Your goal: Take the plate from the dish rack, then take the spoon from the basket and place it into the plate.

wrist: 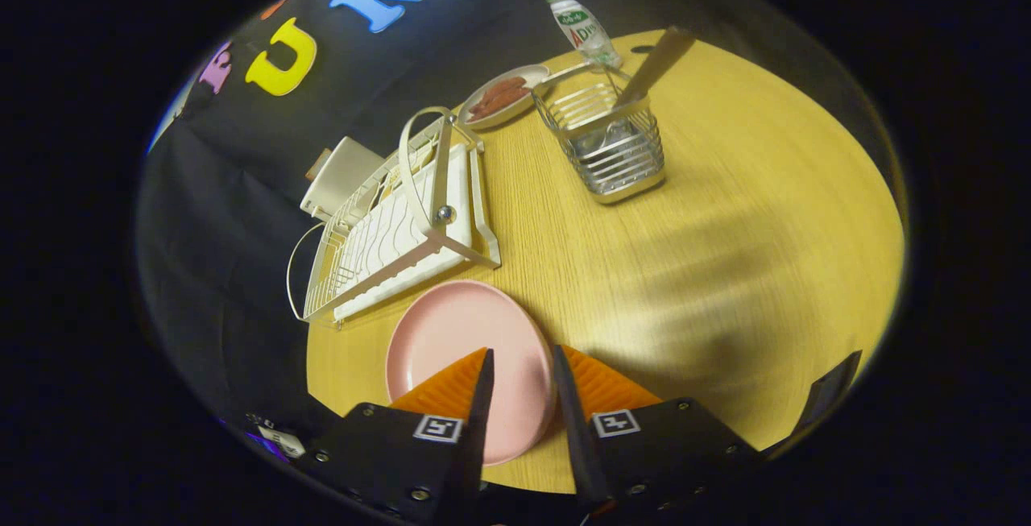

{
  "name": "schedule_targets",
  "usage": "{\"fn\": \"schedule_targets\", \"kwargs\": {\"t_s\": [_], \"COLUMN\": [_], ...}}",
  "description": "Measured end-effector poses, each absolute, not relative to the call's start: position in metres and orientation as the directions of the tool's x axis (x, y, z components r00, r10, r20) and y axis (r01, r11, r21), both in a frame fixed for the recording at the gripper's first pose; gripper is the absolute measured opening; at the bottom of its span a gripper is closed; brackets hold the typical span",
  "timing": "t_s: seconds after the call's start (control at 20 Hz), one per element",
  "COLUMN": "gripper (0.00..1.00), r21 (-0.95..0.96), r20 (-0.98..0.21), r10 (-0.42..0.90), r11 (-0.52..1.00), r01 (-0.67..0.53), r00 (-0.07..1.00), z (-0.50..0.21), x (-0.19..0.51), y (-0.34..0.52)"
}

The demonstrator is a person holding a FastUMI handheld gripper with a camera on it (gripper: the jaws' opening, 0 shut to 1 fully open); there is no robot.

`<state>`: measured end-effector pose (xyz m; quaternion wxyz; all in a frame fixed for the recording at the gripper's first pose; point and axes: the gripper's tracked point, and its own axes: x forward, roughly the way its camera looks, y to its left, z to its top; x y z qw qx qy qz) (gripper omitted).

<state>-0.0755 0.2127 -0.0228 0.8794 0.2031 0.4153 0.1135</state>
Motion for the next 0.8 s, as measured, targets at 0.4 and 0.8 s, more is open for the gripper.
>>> {"fn": "schedule_targets", "kwargs": {"t_s": [0.4, 0.8], "gripper": [0.5, 0.5], "r21": [0.13, 0.082], "r20": [-0.41, -0.068], "r10": [0.254, 0.168], "r11": [0.967, 0.983], "r01": [-0.22, -0.162], "r00": [0.876, 0.983], "z": [0.09, 0.168], "x": [-0.067, -0.057], "y": [0.168, 0.121]}}
